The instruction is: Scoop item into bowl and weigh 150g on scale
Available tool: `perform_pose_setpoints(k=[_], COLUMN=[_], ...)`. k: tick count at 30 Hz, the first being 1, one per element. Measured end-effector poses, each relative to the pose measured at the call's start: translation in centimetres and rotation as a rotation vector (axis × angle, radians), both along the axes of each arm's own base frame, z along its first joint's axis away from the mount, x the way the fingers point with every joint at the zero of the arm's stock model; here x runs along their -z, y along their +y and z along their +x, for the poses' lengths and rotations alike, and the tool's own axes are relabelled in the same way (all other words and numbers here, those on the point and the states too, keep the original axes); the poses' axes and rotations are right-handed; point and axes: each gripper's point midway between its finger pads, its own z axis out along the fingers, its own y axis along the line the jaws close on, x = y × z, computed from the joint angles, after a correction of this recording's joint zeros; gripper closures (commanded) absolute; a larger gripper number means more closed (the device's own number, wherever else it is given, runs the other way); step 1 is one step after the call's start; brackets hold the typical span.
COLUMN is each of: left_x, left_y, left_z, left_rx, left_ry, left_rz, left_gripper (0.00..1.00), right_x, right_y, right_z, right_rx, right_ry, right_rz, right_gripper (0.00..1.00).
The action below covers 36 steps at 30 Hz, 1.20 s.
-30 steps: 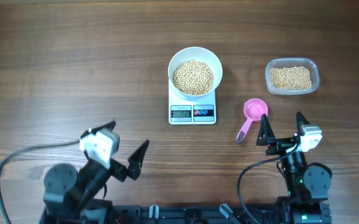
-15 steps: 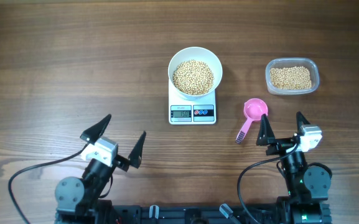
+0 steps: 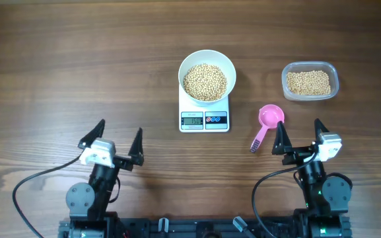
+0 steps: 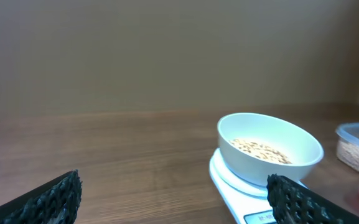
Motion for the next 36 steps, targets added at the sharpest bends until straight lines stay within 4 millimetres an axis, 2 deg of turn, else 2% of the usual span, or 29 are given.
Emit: perform_pose_setpoints(k=[2, 5, 13, 36], left_x=[0.4, 2.1, 2.1, 2.1], left_y=[0.3, 0.7, 0.9, 0.9], left_z=[0.1, 0.1, 0.1, 0.2], left_rx=[-0.013, -0.034, -0.045, -0.046], left_ry=[0.023, 0.108, 0.121, 0.123], left_rz=[-0.020, -0.088, -0.150, -0.159], left_gripper=[0.00, 0.00, 0.00, 0.00], right_x=[0.0, 0.0, 0.0, 0.0], right_y=[0.0, 0.0, 0.0, 0.0], right_z=[0.0, 0.0, 0.0, 0.0], right_rx=[0.000, 0.000, 0.000, 0.000], right_ry=[0.000, 0.000, 0.000, 0.000], right_rz=[0.000, 0.000, 0.000, 0.000], right_gripper=[0.00, 0.00, 0.00, 0.00])
